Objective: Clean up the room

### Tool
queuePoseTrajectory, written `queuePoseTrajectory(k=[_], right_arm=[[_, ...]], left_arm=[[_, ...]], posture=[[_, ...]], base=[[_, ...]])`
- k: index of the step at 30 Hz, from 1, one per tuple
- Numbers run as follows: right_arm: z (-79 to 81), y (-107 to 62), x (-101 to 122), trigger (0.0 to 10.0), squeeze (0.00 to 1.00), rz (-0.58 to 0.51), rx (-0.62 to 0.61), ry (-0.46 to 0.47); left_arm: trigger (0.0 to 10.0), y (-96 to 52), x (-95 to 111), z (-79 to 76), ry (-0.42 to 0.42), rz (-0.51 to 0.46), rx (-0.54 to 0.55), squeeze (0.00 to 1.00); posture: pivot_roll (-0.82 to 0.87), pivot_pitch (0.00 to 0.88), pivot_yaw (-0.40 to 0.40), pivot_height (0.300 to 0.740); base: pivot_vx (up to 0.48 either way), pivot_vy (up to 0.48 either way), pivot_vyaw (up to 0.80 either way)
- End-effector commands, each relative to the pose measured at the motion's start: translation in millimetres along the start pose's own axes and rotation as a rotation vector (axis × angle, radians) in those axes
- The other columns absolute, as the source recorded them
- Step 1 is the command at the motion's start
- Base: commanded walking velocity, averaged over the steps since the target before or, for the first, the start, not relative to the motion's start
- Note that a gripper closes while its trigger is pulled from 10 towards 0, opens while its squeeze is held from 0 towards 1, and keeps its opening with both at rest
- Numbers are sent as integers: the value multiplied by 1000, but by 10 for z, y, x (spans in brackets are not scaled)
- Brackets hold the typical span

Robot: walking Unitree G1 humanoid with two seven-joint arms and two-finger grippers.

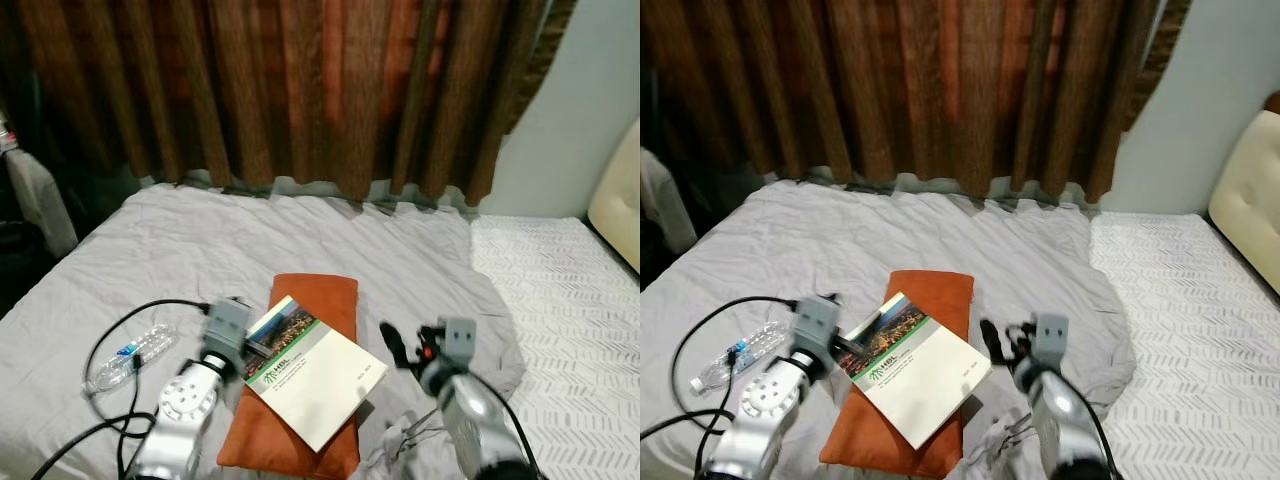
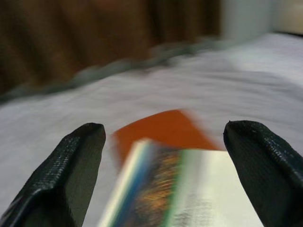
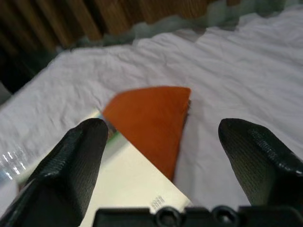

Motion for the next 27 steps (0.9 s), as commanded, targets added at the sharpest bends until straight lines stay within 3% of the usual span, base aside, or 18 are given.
queuePoseTrajectory(k=[1,5,9,10,11,12,15,16,17,20,21,27], right_arm=[[-45,11,-30,10000,0,13,-30,60],[12,115,41,10000,0,-8,-36,169],[-101,166,210,10000,0,-85,-124,217],[-116,177,270,10000,937,-112,-137,233],[-124,183,310,10000,937,-130,-143,244],[-116,201,359,10000,1000,-149,-141,273],[-106,223,422,10000,1000,-177,-141,330],[-112,240,469,10000,1000,-199,-151,402],[-112,240,469,10000,1000,-199,-151,402],[-103,277,474,10000,1000,-188,-148,534],[-110,278,452,10000,12,-178,-153,551],[-157,260,317,10000,0,-139,-182,669]], left_arm=[[10000,-39,73,-16,43,-26,-52,0],[10000,-356,296,-115,33,-77,-188,0],[10000,-750,402,-100,52,-53,-242,0],[10000,-800,404,-68,55,-42,-233,0],[10000,-844,414,-49,56,-34,-228,0],[10000,-882,422,-21,57,-25,-218,0],[10000,-949,471,-7,49,-20,-214,0],[10000,-992,548,-34,16,-28,-229,0],[10000,-992,548,-34,16,-28,-229,0],[10000,-1015,694,-118,-38,-53,-257,0],[10000,-1024,715,-143,-41,-54,-259,0],[10000,-1060,700,-213,-54,-26,-271,0]], posture=[[39,8,9,740],[135,150,30,740],[218,240,60,740],[231,252,63,740],[237,257,64,740],[250,269,67,740],[262,279,65,740],[265,282,59,740],[265,282,59,740],[261,289,47,740],[254,290,41,740],[251,294,36,740]], base=[[0,0,0],[0,0,0],[0,0,0],[0,0,0],[0,0,0],[0,0,0],[0,0,0],[0,0,0],[0,0,0],[0,0,0],[0,0,0],[0,0,0]])
Point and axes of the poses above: a point about 5 cm out from each wrist's last joint towards the gripper, its own y axis pointing out of the wrist towards the gripper, its own x axis along the axis of the wrist's last joint, z = x × y, the point moved 4 cm from there along y, pointing out of the wrist towards the gripper, and after that the axes turned 15 degrees about y, right-handed, at the moved point
